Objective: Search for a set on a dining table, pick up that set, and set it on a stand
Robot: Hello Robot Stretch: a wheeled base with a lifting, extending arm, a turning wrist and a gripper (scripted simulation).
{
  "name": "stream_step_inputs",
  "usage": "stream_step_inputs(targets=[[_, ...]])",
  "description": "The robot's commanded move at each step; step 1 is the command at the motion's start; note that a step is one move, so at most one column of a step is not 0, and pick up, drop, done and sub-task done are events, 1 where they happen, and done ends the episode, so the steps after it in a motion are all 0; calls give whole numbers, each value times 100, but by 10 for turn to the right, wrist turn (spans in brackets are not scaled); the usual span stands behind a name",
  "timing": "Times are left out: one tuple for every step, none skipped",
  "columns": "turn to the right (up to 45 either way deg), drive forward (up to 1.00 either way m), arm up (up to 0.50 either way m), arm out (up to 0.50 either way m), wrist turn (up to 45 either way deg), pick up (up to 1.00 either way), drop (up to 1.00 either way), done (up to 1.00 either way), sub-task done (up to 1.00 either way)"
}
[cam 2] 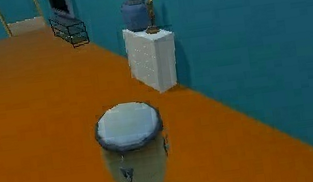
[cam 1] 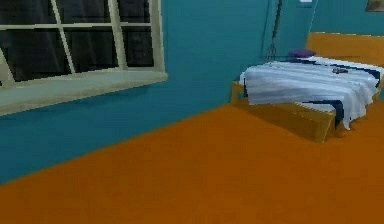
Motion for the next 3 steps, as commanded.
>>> stream_step_inputs(targets=[[-30,0,0,0,0,0,0,0,0],[0,50,0,0,0,0,0,0,0],[450,0,0,0,0,0,0,0,0]])
